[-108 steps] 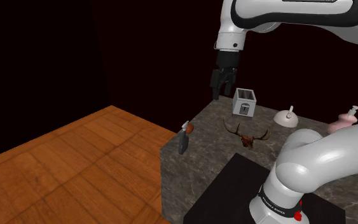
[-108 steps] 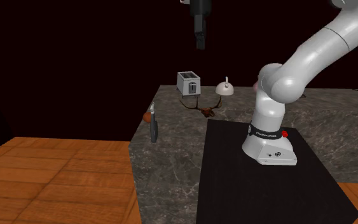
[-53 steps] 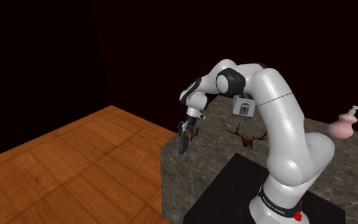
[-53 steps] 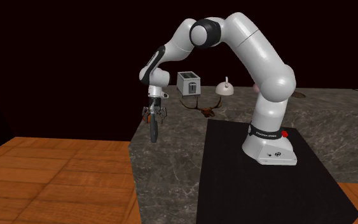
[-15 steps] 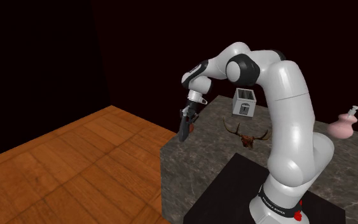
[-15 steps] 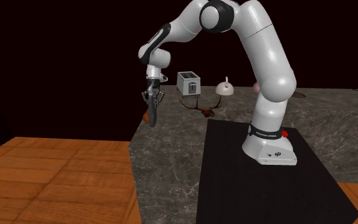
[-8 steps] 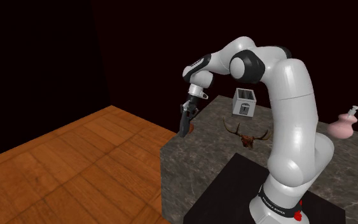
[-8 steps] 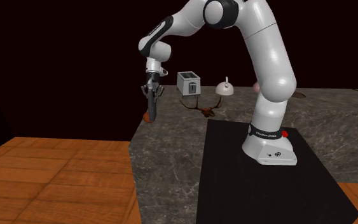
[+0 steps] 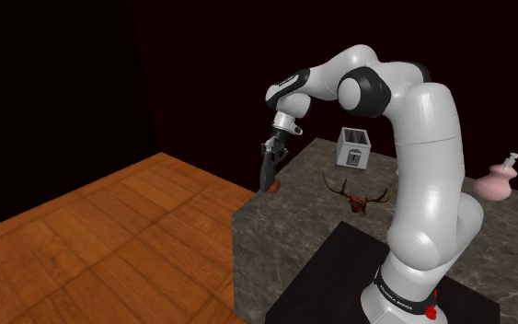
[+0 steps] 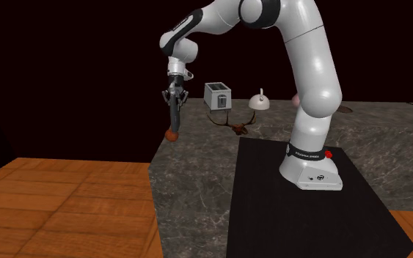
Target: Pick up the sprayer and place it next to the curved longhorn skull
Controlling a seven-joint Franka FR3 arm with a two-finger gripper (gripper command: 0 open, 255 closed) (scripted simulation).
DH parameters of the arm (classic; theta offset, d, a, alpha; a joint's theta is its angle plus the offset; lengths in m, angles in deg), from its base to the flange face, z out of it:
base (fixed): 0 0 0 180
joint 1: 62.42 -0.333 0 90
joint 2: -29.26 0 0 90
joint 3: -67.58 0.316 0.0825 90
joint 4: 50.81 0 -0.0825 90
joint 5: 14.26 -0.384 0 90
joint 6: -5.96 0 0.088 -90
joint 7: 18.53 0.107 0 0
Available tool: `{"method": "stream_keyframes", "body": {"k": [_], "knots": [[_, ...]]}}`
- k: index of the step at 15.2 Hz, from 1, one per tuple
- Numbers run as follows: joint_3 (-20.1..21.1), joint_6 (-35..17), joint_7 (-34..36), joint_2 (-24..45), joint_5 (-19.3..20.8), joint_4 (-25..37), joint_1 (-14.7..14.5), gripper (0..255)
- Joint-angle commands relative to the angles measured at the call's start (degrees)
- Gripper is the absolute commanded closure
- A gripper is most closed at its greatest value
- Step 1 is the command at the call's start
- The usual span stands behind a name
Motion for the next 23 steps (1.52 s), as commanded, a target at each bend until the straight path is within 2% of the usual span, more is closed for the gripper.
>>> {"method": "stream_keyframes", "body": {"k": [1,22,23], "knots": [[-0.1,1.2,0.6,-0.8,0.3,0.5,0.0,255],[-0.6,13.1,6.2,-6.0,1.9,8.6,0.5,255],[-1.1,13.1,5.2,-7.1,2.4,7.1,1.0,255]]}}
